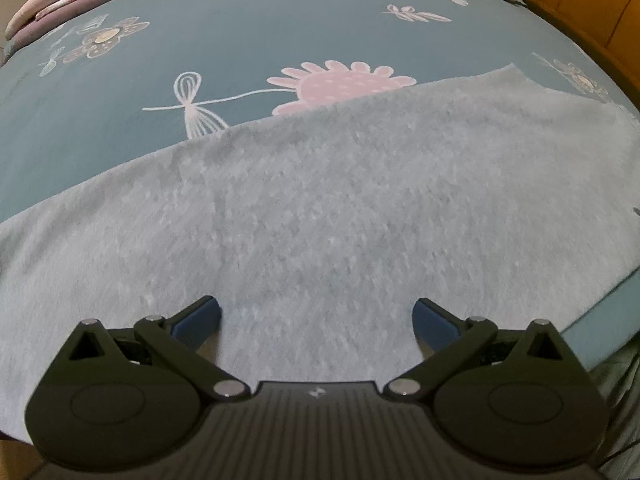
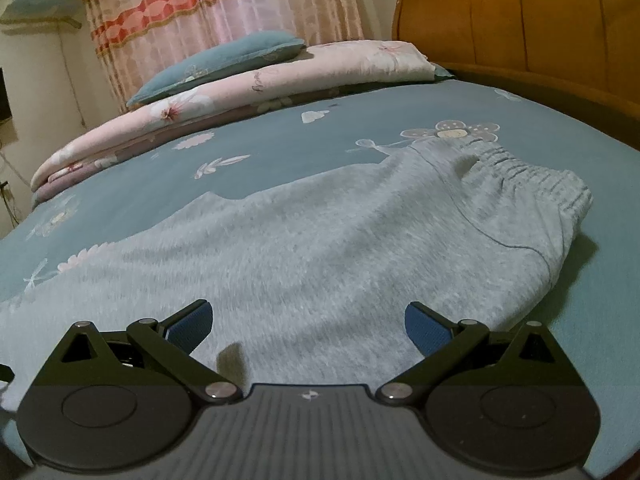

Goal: Fold clothes
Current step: 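Smooth the grey sweatpants fabric with both open grippers, then move the left gripper to the elastic cuff of the sweatpants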

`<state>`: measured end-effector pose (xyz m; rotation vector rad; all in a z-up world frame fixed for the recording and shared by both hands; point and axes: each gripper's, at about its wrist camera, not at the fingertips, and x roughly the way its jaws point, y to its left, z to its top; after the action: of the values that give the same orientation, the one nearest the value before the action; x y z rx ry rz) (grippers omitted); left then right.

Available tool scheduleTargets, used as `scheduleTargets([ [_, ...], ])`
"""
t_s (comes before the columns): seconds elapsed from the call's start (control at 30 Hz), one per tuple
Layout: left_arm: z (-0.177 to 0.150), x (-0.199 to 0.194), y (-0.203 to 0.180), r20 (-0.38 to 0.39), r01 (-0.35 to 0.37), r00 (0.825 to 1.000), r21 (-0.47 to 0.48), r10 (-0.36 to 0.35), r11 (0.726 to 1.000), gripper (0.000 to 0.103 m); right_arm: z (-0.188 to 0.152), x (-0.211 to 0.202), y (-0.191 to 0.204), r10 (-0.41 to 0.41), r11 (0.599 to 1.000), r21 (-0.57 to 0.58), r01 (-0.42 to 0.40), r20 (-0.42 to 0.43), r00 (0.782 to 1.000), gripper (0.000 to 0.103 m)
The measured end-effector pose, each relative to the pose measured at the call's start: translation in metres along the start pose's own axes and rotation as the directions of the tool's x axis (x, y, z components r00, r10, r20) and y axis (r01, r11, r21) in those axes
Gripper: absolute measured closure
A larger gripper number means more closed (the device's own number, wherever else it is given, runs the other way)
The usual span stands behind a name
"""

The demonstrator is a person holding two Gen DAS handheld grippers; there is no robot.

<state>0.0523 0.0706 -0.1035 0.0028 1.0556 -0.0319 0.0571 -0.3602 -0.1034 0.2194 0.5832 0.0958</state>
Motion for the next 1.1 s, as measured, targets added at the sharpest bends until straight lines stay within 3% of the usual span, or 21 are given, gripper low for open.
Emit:
scheduleTargets([
  [0.2, -0.012, -0.014, 0.013, 0.025, -0.008, 1.0, -0.008, 0.009, 1.0, 0.001, -0.002, -0.002, 0.005, -0.015, 0.998, -0.063, 0.015, -0.004, 1.0, 0.0],
  [0.33, -0.011, -0.034, 0.028, 0.126, -0.042, 0.991, -0.004, 0.042, 0.999, 0.001, 0.002, -0.012, 0.021, -0.031, 0.987, -0.157, 0.033, 0.018, 0.999, 0.0],
  [0.43, -0.01, -0.035, 0.041, 0.158, -0.066, 0.985, -0.025, 0.069, 0.998, 0.001, -0.001, -0.009, 0.041, -0.034, 0.971, -0.238, 0.036, 0.011, 0.999, 0.0],
  [0.53, -0.016, -0.024, 0.054, 0.145, -0.056, 0.987, -0.058, 0.064, 0.997, 0.001, -0.013, 0.004, 0.059, -0.047, 0.945, -0.327, 0.03, -0.043, 0.998, 0.0],
  [0.6, -0.026, -0.013, 0.062, 0.125, -0.051, 0.99, -0.073, 0.06, 0.996, 0.001, -0.022, 0.006, 0.061, -0.06, 0.936, -0.35, 0.046, -0.031, 0.998, 0.0],
  [0.97, -0.049, -0.023, 0.077, 0.222, -0.039, 0.974, -0.072, 0.054, 0.997, 0.001, -0.026, -0.004, 0.049, -0.063, 0.958, -0.283, 0.052, -0.032, 0.997, 0.0],
  [1.03, -0.049, -0.027, 0.09, 0.243, -0.061, 0.966, -0.107, 0.086, 0.992, 0.001, -0.025, -0.003, 0.048, -0.063, 0.96, -0.274, 0.051, -0.034, 0.997, 0.0],
  [1.1, -0.052, -0.027, 0.108, 0.23, -0.041, 0.97, -0.178, 0.083, 0.983, 0.001, -0.025, -0.002, 0.048, -0.063, 0.962, -0.267, 0.052, -0.033, 0.997, 0.0],
])
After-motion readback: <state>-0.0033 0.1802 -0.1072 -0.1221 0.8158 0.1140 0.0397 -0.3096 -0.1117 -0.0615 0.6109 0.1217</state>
